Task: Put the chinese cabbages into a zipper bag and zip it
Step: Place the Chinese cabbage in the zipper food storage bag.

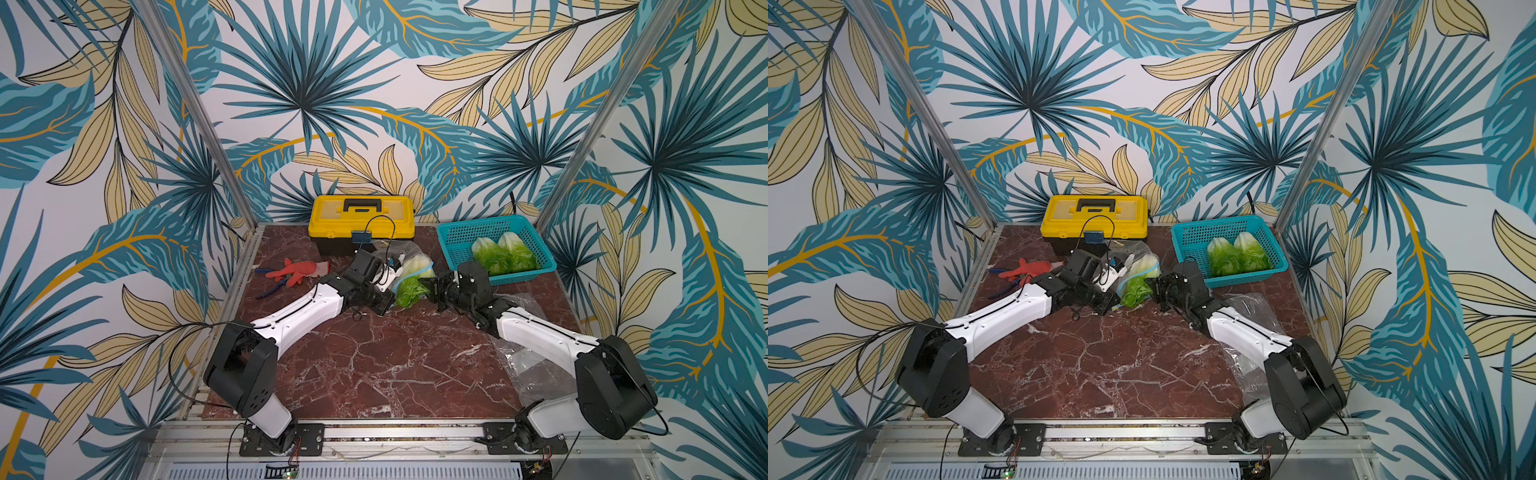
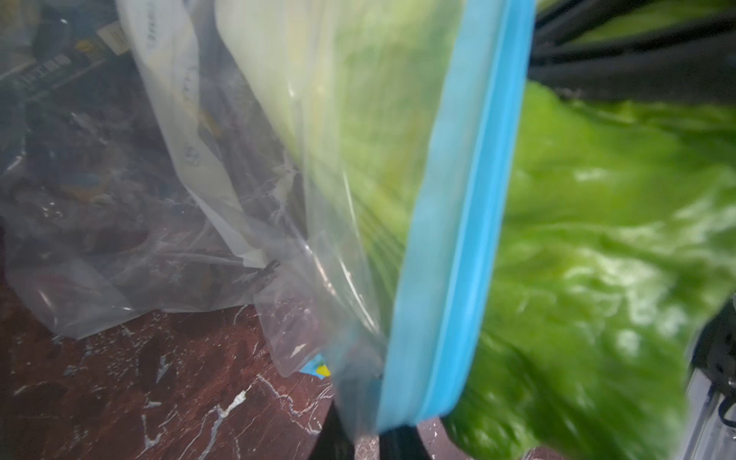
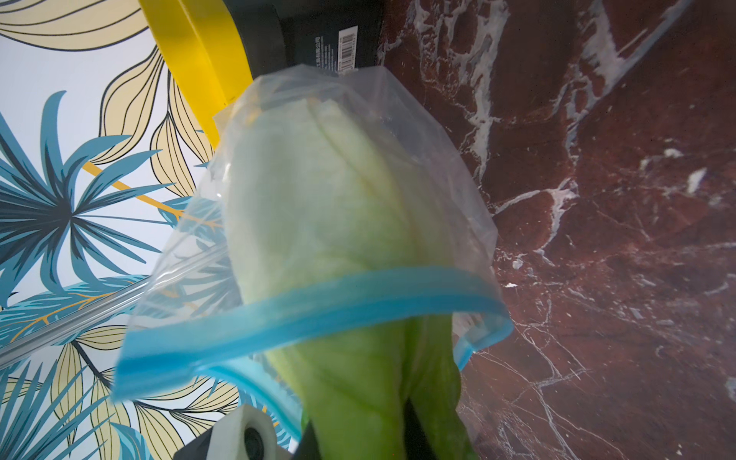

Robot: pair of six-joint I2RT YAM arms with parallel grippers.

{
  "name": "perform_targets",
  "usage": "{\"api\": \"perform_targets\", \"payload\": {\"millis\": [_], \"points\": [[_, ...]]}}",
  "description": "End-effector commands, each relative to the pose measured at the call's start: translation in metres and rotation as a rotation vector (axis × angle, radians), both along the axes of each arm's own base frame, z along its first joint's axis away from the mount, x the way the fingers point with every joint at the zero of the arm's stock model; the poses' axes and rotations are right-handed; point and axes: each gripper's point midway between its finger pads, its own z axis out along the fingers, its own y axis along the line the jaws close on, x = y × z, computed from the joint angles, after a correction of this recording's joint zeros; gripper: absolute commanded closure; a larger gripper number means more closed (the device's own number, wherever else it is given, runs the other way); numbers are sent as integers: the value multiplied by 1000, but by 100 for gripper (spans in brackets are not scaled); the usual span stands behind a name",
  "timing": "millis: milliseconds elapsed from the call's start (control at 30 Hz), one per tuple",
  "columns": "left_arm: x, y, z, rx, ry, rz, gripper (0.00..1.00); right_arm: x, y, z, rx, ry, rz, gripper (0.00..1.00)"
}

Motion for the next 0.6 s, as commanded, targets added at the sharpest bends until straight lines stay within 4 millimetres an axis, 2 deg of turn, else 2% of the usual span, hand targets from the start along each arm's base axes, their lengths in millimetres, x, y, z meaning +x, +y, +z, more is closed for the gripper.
{"api": "perform_targets", "payload": {"millis": [0, 200, 367, 467, 567], "points": [[-13, -4, 22, -47, -44, -55, 98, 9, -2, 22, 4, -76, -36, 100], [-51, -11, 44, -97, 46, -112, 100, 13, -16, 36, -68, -170, -99, 100], [-86, -36, 62, -202, 126, -185, 100, 8, -18, 56, -146, -268, -147, 100], [-93, -51, 72, -233, 143, -220, 100, 3, -4, 55, -228, -322, -133, 100], [-88, -57, 83, -253, 136, -219, 100, -5, 18, 33, -281, -329, -47, 100]]}}
